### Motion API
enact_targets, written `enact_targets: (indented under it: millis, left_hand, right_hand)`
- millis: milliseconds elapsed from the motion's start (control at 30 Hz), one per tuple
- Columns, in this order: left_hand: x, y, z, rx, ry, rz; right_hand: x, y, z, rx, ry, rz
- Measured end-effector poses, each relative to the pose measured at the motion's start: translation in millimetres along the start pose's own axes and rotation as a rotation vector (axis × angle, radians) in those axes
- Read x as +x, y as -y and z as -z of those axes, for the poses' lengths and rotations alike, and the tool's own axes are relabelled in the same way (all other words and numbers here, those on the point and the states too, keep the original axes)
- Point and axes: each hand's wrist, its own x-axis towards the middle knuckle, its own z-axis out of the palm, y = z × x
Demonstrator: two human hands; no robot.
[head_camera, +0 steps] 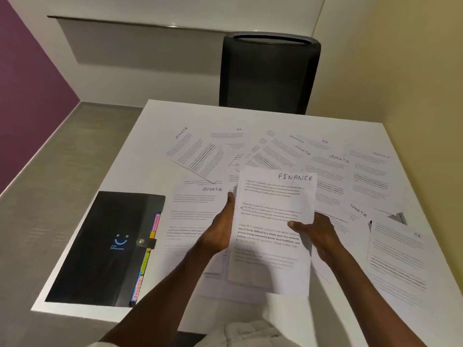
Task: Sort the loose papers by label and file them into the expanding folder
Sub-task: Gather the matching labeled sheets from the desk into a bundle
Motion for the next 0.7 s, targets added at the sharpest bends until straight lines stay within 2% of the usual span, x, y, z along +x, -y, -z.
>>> enact_targets:
  millis: [133,200,300,400,533,633,700]
  left_hand:
    - [0,-21,-11,0.461,-0.091,-0.304]
    - [3,-37,-13,0.513,-0.188,-0.453]
    - [7,-54,-11,0.451,-0.297,-0.561]
    - [17,-41,4,0.406,-0.317,-0.545]
    - [31,-3,23,0.502,-0.414,-0.413]
    - [39,-1,21,0.609,-0.456,-0.421]
    - [40,-14,21,0.61,-0.56,-0.439]
  right_hand:
    - [6,25,-6,0.024,-0.158,0.123]
    - [9,45,-11,0.068,-0.174,0.191]
    - [14,59,-18,0.118,-0.154,0.288]
    - [30,39,-29,0.1,-0.11,0.264]
    - [46,-12,-53,-0.038,-0.017,0.15]
    - [56,-19,-62,-0.08,-0.088,0.152]
    - [59,-15,-64,-0.119,-0.22,0.151]
